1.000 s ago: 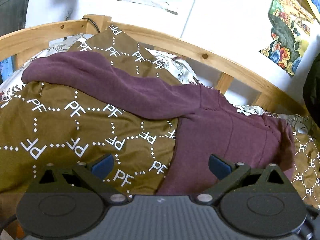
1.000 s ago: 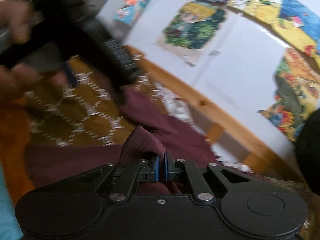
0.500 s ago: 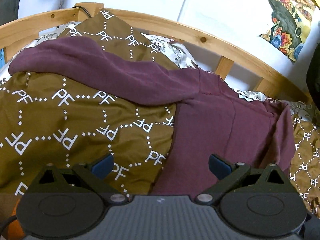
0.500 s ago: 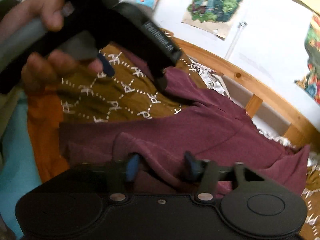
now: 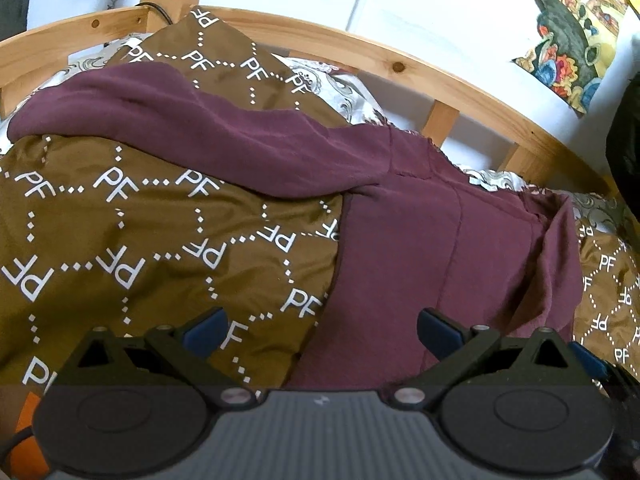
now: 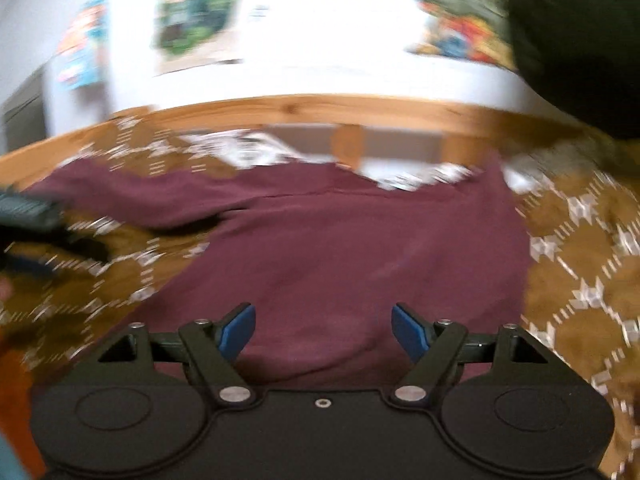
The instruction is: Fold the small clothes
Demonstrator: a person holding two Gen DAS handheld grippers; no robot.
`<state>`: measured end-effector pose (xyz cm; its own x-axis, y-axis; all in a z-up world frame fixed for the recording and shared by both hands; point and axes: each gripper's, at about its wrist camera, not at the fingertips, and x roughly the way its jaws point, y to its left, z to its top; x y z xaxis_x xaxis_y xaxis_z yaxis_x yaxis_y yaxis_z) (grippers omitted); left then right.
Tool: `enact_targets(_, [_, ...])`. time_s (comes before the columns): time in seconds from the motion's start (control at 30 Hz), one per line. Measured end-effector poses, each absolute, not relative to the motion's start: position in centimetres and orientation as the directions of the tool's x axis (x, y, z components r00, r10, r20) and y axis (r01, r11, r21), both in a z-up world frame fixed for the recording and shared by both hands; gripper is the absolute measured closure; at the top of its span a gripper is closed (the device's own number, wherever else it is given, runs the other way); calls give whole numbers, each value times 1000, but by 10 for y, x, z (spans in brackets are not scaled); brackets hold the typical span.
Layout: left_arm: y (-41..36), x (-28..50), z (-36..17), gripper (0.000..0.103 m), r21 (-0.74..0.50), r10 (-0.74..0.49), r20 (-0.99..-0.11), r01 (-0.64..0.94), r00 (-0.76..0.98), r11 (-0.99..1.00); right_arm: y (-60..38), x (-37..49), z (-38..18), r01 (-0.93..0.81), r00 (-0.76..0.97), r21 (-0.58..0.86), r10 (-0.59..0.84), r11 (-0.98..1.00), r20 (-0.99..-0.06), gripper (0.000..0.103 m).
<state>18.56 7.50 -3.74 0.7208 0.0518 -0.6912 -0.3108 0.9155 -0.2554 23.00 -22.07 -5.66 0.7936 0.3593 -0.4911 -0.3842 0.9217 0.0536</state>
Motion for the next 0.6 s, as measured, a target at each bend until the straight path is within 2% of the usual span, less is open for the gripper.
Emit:
enact_targets(0.1, [71,185,-39,1,-251,34,-701,-291,713,923,-229,248,-66,-346,782,116,355,931,-513,40])
enact_targets(0.23, [62,184,-40,1,-234,15,-707,-254,707,939,-223,280,-75,-416,685,302,514,858,-516,40])
enact_targets(0.33, [55,182,-41,1,-220,0,-701,-216,713,951,-217,302,-79,-469,586,490,674,735,-450,36])
enact_targets(0.4, [51,183,-42,1,-206,-7,-700,-192,714,959,-219,315,-80,-443,546,618,742,649,-389,26])
enact_targets(0.47, [47,186,-47,1,-191,-17,-713,-172,701,966,-222,315,-74,-435,564,622,735,651,-376,22])
enact_targets(0.5, [45,189,-50,1,-183,-20,-725,-164,688,969,-224,312,-69,-445,577,593,721,671,-383,17])
enact_targets(0.6, [38,200,-65,1,-144,-17,-782,-154,623,977,-236,301,-55,-452,655,420,613,787,-443,6])
